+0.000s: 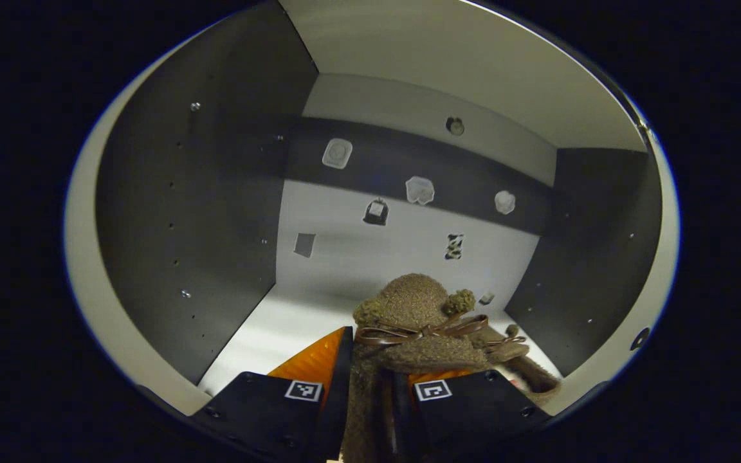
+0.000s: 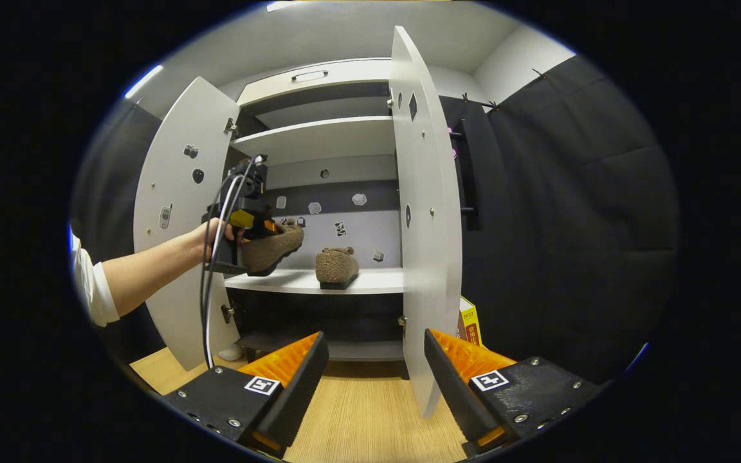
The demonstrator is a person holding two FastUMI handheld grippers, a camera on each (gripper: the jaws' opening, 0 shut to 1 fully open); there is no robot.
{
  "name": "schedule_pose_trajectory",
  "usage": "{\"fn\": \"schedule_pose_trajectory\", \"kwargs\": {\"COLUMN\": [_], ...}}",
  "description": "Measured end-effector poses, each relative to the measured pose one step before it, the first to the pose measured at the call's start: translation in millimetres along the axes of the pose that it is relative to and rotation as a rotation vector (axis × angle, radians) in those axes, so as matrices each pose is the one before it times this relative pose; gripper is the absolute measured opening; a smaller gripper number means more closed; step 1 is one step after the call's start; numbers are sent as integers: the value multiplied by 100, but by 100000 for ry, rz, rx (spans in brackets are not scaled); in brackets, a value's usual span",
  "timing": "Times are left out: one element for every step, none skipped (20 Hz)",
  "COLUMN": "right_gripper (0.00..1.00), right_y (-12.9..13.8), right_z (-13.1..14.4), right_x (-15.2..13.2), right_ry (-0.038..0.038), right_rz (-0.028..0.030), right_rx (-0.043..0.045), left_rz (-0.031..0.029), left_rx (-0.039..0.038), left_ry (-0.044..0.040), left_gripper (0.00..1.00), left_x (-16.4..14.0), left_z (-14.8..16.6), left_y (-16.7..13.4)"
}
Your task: Grab one shoe with the right hand and put it into the shoe cabinet, grab the other shoe with the left hand and put it into the shoe cabinet; then close the right door with the right hand and the left door with the left hand.
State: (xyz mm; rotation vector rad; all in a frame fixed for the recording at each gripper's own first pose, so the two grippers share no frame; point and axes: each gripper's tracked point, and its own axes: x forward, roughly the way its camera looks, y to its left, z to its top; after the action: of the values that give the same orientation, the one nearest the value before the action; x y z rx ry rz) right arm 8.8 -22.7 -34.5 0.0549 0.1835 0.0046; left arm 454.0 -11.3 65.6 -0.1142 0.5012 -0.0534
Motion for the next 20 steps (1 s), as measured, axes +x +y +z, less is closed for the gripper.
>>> {"fn": "schedule_pose_trajectory", "kwargs": {"right_gripper": [92,92,92,92,92,92,92,92,92,92,92,92,92,92,92,92,92,92,92,92], "right_y": [-201,-244,-255,-252,-186,-128,-140,1,99,174,171,177,174,247,169,199,134,191,113,115], "right_z": [-117,-78,-88,-5,-15,-8,-110,-165,12,-93,0,6,42,56,-14,58,43,-17,23,82], "right_x": [9,54,-67,31,52,92,152,172,45,186,134,161,69,127,74,106,37,17,-18,9], "right_ry": [251,271,147,42,4,-11,217,256,113,171,-33,-197,-230,-54,-71,-171,49,-80,-153,-89], "right_rz": [-421,-732,-669,-672,-392,-357,-344,14,385,591,642,554,637,693,757,640,572,585,437,414], "right_rx": [186,-116,-113,36,126,57,31,287,513,437,129,-246,-225,-40,79,62,-20,16,34,45], "left_rz": [1972,737,205,1037,872,1399,-97,-338,-791,191,477,1349,-711,-980,-687,-1355,-1731,-1385,-1541,-1370], "left_rx": [478,-695,-1014,-708,-673,-430,-296,-256,249,208,343,328,159,391,1077,1758,1841,1913,1523,794], "left_ry": [3524,2978,2926,2090,1733,963,-87,22,254,111,-483,-827,-273,-1049,-1373,-1257,-1339,-1945,-2739,-4274], "left_gripper": [38,38,38,38,38,42,53,64,70,84,81,92,96,98,98,98,100,98,98,98], "left_x": [1142,978,883,512,314,-3,5,-92,-80,-384,-346,-279,-535,-631,-567,-647,-872,-896,-1092,-1146], "left_z": [-1077,-1019,-903,-719,-467,-279,28,-5,-30,26,145,61,-74,93,236,146,215,312,570,861], "left_y": [305,-26,39,340,272,361,123,-27,100,275,327,531,-16,-130,-31,-289,-484,-438,-492,-498]}}
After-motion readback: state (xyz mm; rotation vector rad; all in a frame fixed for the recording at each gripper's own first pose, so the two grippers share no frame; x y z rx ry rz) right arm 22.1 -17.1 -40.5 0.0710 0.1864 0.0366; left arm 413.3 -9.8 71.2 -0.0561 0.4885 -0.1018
